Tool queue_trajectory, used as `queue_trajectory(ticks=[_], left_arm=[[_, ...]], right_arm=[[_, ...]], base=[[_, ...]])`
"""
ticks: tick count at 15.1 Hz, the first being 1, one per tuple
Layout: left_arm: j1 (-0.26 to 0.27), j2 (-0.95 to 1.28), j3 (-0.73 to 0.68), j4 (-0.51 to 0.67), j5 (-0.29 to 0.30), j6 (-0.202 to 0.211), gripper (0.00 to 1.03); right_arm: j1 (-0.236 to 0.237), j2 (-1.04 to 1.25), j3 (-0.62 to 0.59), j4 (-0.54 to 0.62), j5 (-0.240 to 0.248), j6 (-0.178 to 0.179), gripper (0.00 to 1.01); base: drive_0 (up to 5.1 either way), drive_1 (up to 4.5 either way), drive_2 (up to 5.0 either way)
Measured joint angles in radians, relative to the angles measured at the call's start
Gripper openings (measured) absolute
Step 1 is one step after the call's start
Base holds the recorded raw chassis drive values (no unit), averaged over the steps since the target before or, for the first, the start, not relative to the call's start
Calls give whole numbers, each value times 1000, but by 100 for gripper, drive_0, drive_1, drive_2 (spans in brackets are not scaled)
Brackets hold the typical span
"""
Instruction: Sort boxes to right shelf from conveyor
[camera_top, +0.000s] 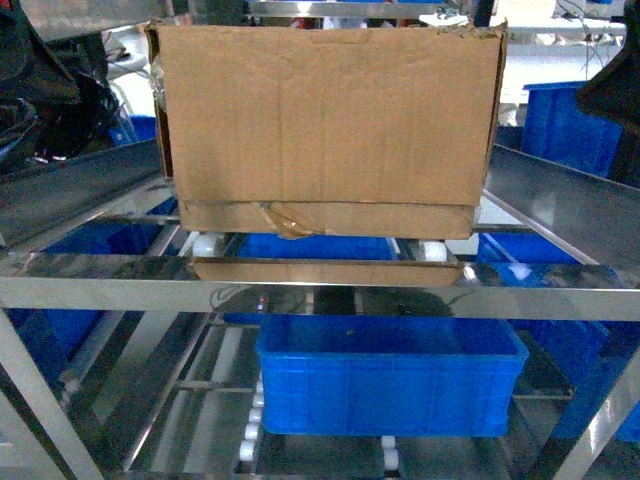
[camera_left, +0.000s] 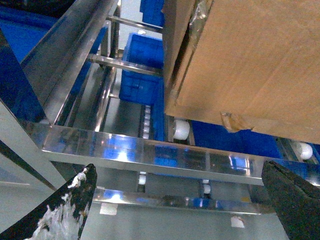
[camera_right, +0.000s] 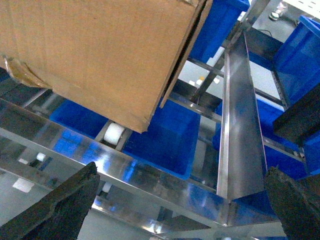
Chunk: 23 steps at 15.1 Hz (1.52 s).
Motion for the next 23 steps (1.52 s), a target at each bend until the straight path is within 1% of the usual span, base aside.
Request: queue_trajectory(ticks=[2,3,4,5,6,7,8,10,11,12,13,14,15,16,17,20,21,22,23], left_arm=[[0,0,0,1,0,4,98],[2,-5,-64,216,-30,47,93],[10,-47,-196,478,-39,145,80],[27,-95,-327,652,-35,232,67],[48,-123,-400,762,-27,270,55],[56,-175,-451,810,-11,293,40],[62,-211,-488,813,5,304,29],[89,-279,-578,807,21,310,2],[143,-321,-607,800,80,313,2],[161,-362,-629,790,83,312,2],[158,-400,-652,777,87,313,2],[155,-434,-675,756,91,313,2],[155,-477,-696,732,90,313,2],[155,-515,-710,713,91,313,2],[155,-560,-725,684,91,313,2],[155,-666,-754,605,91,313,2],[155,-682,-782,637,91,313,2],[155,-709,-782,605,91,313,2],[155,-753,-782,561,91,313,2]], right_arm=[[0,6,0,5,4,-13,98],[5,5,-35,142,50,6,95],[3,-28,-153,410,156,99,82],[-26,-90,-292,580,173,175,69],[-52,-135,-388,689,167,212,56],[-73,-186,-463,742,150,236,42],[-84,-221,-513,754,130,244,31],[-116,-301,-623,764,99,251,3],[-129,-341,-661,764,87,253,2],[-140,-384,-695,762,77,253,2],[-147,-422,-725,751,64,254,2],[-177,-460,-751,734,15,253,2],[-230,-508,-780,715,-8,254,2],[-235,-548,-800,694,-11,254,2],[-229,-592,-817,668,-17,254,2],[-229,-710,-859,589,-17,254,2],[-229,-753,-867,562,-17,254,2],[-229,-759,-897,609,-17,254,2],[-229,-790,-898,554,-17,254,2]], base=[[0,0,0],[0,0,0],[0,0,0],[0,0,0],[0,0,0],[0,0,0],[0,0,0],[0,0,0],[0,0,0],[0,0,0],[0,0,0],[0,0,0],[0,0,0],[0,0,0],[0,0,0],[0,0,0],[0,0,0],[0,0,0],[0,0,0]])
